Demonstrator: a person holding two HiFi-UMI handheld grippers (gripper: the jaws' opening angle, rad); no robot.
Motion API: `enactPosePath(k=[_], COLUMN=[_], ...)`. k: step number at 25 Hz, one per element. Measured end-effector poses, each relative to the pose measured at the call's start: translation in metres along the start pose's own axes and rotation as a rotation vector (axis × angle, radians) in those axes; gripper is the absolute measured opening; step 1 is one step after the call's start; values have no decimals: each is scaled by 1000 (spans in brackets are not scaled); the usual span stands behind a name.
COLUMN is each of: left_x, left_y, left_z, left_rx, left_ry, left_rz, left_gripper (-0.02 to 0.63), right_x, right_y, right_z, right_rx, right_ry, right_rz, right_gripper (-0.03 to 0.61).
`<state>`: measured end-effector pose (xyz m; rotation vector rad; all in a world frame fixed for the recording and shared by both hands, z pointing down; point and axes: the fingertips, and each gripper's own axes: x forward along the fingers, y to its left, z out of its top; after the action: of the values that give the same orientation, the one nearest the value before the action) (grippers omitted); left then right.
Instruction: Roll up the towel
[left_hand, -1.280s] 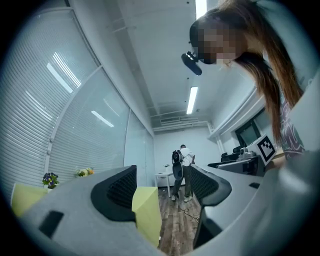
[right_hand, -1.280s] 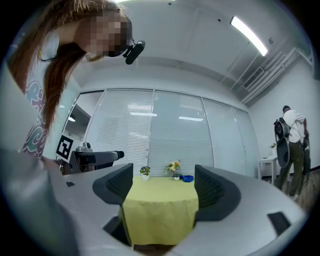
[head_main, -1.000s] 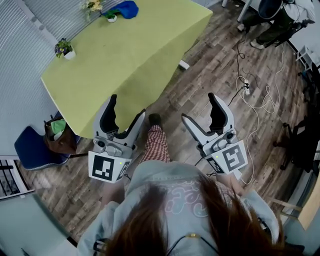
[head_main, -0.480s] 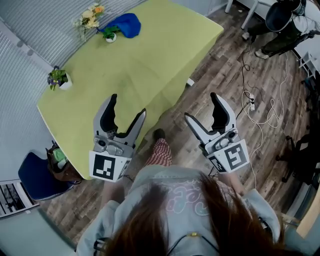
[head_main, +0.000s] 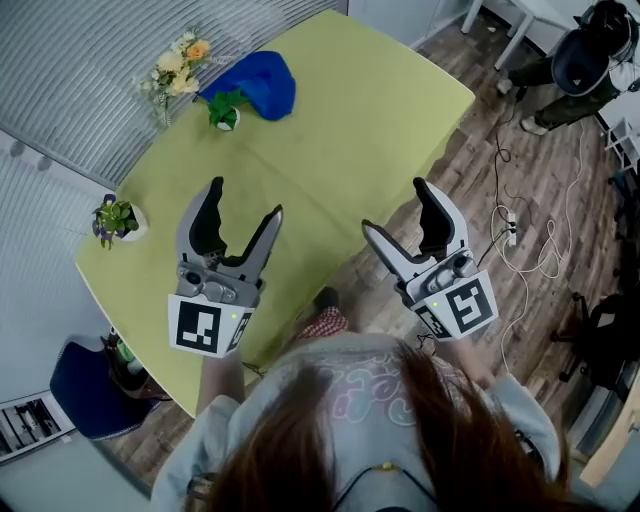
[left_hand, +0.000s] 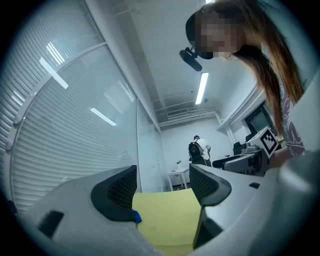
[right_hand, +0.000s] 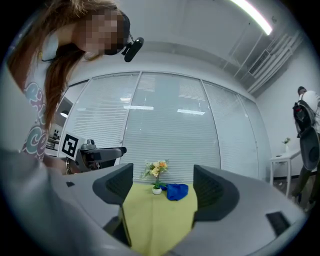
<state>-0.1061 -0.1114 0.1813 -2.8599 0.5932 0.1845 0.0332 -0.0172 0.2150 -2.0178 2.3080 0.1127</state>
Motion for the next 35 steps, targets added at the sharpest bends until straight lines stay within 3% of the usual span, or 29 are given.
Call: enactPosePath(k=[10,23,35], left_x=[29,75,72], left_y=[22,40,52], left_z=[-35,-60,-79], left_rx=[-27,-9,-1], left_ry=[67,147,227], left_rz=[26,231,470], left_gripper=[302,302,302], right_x=[48,130,243], right_y=[-19,-75,-92], right_z=[-28,-67,-178], right_rx=[27,-5,-465], right_ry=[51,135,332], right_rz=[59,297,515], right_gripper=[374,337,251])
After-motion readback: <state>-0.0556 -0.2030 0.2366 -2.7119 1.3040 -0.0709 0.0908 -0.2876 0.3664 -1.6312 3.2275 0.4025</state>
